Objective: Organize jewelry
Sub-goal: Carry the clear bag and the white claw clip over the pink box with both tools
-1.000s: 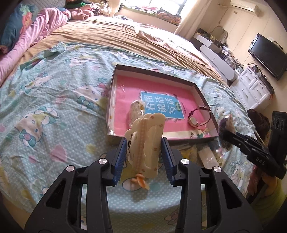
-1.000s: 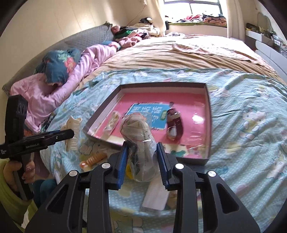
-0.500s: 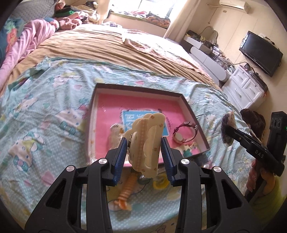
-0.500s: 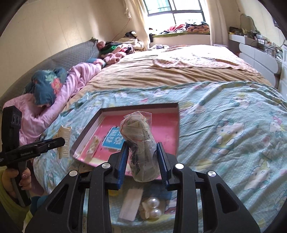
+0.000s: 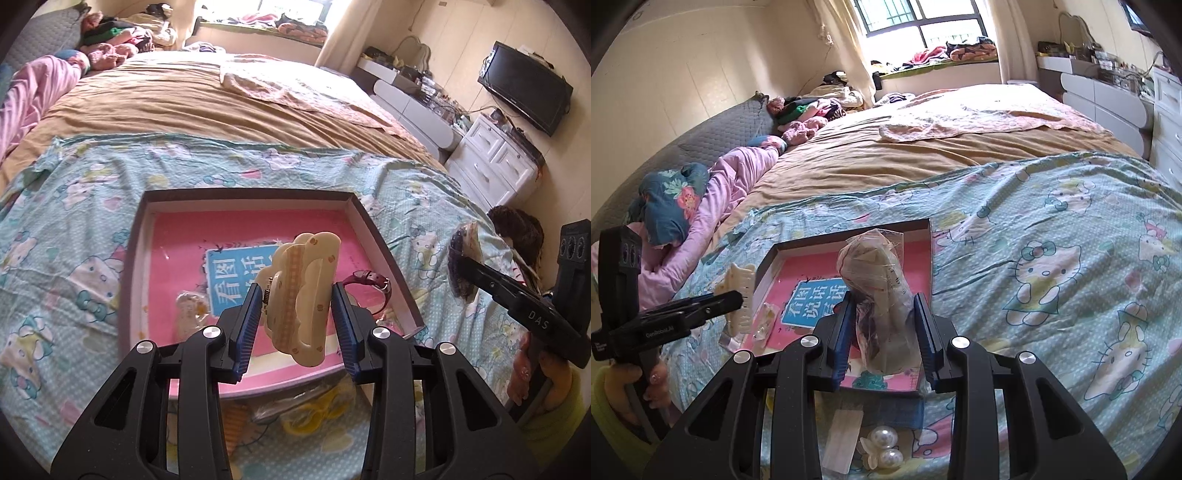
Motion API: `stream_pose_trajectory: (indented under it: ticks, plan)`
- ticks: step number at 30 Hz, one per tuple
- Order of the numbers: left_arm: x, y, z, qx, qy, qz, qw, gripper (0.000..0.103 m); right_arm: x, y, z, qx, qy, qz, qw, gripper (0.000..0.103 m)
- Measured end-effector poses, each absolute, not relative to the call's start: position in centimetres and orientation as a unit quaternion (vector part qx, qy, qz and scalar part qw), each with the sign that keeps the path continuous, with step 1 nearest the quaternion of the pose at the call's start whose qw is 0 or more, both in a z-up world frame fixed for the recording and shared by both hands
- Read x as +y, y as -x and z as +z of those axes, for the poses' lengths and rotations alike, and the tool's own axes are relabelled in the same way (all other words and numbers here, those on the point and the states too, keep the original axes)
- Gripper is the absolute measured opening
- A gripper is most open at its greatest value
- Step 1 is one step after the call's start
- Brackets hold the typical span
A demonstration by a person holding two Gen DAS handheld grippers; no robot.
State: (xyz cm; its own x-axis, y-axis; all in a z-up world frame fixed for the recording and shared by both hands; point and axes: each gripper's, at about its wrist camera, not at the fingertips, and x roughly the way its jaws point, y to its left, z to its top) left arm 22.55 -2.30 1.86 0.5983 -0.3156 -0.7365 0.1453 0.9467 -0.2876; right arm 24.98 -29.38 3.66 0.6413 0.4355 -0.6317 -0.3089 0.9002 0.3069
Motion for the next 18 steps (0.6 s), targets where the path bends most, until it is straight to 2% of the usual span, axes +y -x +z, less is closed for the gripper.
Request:
stream_pose_trajectory:
  ticks: [18]
  plan:
    - [-2.5, -24.7, -3.2, 0.476, 0.082, -0.121, 0.867, 0.030, -27.8, -27.2, 1.8, 0.396, -0.067, 0.184, 0.897, 0.030]
